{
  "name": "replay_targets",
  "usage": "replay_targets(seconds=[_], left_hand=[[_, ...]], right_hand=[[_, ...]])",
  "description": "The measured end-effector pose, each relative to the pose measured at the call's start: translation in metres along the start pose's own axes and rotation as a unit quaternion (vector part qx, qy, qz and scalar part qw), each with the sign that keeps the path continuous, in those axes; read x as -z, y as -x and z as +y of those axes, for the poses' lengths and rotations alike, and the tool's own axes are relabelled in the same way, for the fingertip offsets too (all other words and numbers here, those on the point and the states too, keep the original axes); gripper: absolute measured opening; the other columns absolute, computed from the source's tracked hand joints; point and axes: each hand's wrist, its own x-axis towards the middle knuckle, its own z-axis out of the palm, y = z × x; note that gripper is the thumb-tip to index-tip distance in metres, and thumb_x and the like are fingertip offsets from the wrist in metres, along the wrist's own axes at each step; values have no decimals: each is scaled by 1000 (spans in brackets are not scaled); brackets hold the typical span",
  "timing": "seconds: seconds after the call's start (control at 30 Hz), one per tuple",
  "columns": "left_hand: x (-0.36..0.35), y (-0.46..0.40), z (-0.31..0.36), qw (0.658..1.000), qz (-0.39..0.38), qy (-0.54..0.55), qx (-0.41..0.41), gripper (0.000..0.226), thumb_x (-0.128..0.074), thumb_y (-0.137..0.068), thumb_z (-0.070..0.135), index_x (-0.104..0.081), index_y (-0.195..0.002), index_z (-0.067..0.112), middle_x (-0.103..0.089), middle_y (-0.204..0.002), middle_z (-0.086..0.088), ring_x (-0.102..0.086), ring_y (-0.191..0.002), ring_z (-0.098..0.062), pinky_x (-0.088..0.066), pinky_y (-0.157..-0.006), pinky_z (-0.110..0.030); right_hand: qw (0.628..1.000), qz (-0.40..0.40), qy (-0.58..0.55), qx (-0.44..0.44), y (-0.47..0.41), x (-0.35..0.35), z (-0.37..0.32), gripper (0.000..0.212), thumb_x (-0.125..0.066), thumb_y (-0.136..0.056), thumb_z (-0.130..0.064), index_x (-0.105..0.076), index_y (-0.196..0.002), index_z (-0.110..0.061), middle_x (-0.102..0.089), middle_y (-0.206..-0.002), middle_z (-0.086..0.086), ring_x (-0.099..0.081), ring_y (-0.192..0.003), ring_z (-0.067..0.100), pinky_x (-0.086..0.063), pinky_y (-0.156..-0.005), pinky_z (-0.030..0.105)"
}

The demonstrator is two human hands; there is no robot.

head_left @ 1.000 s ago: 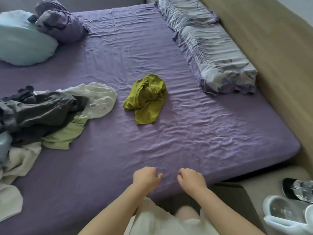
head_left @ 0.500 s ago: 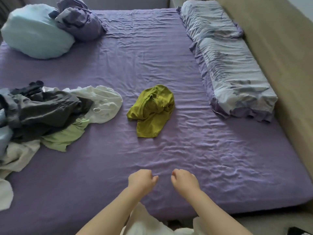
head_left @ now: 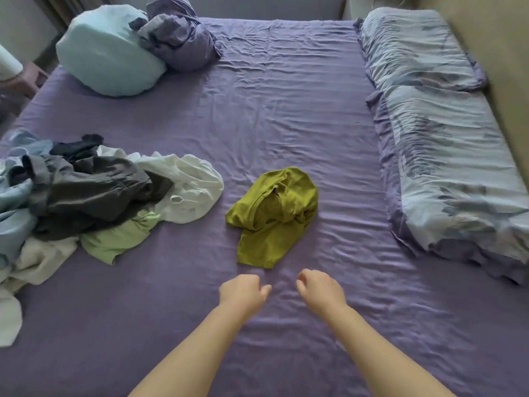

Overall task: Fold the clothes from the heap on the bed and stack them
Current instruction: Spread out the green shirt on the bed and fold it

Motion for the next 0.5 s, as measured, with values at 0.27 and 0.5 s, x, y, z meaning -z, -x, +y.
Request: replay_targets(seconds=[0.27, 0.5], left_hand=[[47, -83, 3, 1000, -11, 13, 16, 42, -41, -93, 53, -65, -105, 21, -66, -110, -2, -60, -106, -26, -44, -81, -31], [63, -176, -3, 999, -18, 34, -10, 39, -41, -96, 48, -62, -109, 18, -61, -112, -1, -57, -106, -25, -49, -82, -36]], right_hand=[[1000, 19, -11, 10, -90, 36, -18, 30, -41, -94, -29, -59, -117, -21, -62, -119, 3, -55, -111, 26, -42, -81, 33], [999, 35, 9, 14, -177, 41, -13, 33, -46, -94, -31, -57, -123, -20, -58, -122, 3, -50, -115, 24, -45, -88, 33]])
